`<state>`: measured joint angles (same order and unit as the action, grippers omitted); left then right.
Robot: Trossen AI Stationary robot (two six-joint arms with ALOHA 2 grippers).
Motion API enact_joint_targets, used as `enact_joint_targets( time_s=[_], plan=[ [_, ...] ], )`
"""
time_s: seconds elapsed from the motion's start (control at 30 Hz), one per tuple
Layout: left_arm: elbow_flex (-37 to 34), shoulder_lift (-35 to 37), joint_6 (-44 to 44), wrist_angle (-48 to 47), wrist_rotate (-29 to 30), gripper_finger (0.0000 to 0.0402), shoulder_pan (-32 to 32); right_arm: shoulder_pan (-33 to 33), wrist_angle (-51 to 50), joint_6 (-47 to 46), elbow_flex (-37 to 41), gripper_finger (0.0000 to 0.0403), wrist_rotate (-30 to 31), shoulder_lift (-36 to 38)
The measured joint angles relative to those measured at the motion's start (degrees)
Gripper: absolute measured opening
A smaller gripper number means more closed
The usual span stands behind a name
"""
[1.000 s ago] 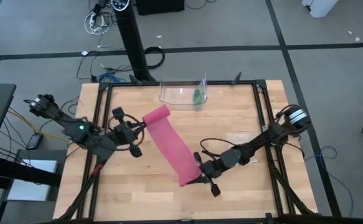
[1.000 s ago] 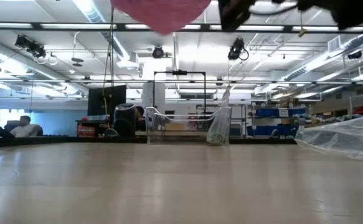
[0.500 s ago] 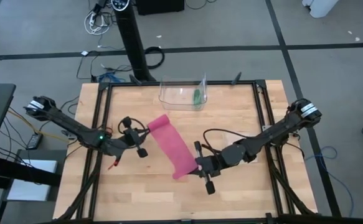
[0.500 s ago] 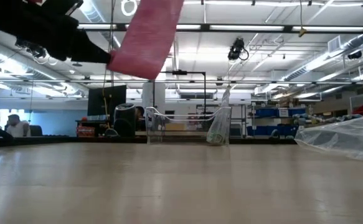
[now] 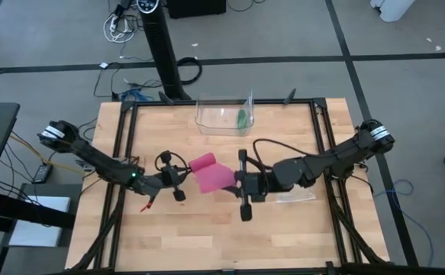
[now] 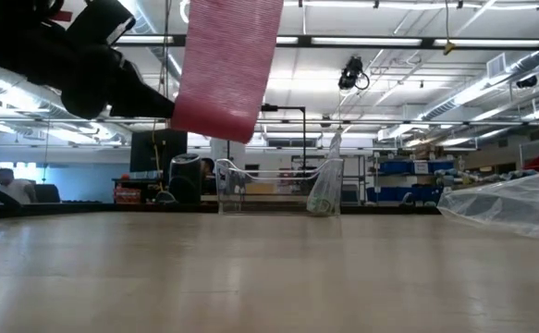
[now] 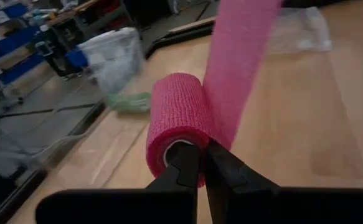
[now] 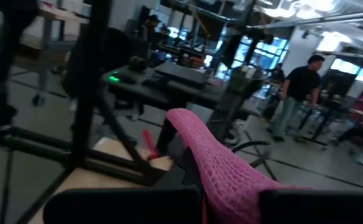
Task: Roll bandage
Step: Roll the pink bandage
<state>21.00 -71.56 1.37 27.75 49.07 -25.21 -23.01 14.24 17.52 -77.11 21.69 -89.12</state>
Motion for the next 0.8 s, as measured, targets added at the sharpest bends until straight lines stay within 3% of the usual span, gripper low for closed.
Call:
enact_joint_targets(
  time_s=[0.37, 0.8],
  plan=[
    [11.2, -10.3, 6.3, -0.3, -2.1, 0.0014, -6.0, 9.5, -2.1, 1.2, -3.3, 0.0, -2.4, 0.0],
    [23.0, -15.1, 14.1, -1.4, -1.8, 0.0014, -14.8, 23.6, -6.8, -14.6, -3.5, 0.0005, -14.7, -0.1]
  ],
)
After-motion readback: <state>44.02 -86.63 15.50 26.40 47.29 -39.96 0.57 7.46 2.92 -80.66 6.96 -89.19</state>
